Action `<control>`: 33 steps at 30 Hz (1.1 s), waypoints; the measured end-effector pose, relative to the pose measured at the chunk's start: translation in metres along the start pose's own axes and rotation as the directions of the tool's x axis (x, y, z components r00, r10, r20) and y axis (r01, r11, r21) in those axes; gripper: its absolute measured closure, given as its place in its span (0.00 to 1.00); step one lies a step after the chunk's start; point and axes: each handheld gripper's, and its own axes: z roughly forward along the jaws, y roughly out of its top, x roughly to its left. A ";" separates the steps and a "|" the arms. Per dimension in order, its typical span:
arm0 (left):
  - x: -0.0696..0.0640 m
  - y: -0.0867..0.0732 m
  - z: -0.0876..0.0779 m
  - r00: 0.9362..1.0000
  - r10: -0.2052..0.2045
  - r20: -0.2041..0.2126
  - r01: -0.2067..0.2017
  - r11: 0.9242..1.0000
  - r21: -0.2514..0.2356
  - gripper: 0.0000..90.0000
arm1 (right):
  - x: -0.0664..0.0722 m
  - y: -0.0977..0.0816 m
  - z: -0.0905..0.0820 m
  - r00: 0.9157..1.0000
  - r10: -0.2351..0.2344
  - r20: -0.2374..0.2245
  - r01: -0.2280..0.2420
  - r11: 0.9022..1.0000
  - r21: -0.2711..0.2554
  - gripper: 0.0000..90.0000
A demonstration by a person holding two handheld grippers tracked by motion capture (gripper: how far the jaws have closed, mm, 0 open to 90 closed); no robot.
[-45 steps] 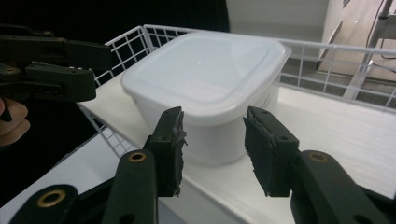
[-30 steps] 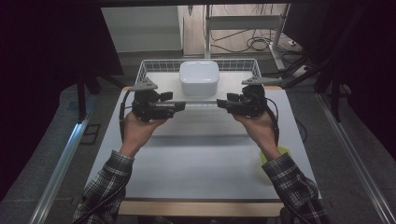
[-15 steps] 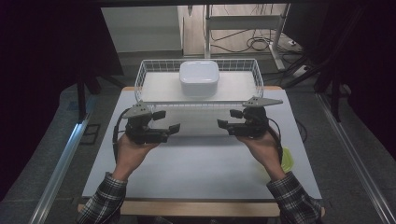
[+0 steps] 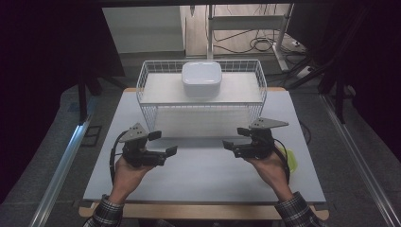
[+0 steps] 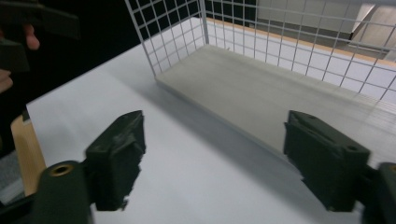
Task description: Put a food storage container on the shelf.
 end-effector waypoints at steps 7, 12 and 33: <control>-0.009 -0.024 0.003 0.999 0.021 -0.029 -0.020 1.000 0.020 0.08 | 0.002 -0.020 -0.005 1.000 -0.011 -0.004 0.011 1.000 0.023 0.18; -0.012 -0.042 0.007 0.995 0.061 -0.074 -0.057 0.997 0.055 0.04 | 0.001 -0.041 -0.003 1.000 -0.011 0.011 0.010 0.999 0.053 0.14; -0.017 -0.099 0.010 0.980 0.136 -0.146 -0.117 0.984 0.133 0.03 | 0.009 -0.084 0.001 0.998 -0.033 0.046 0.028 0.993 0.118 0.07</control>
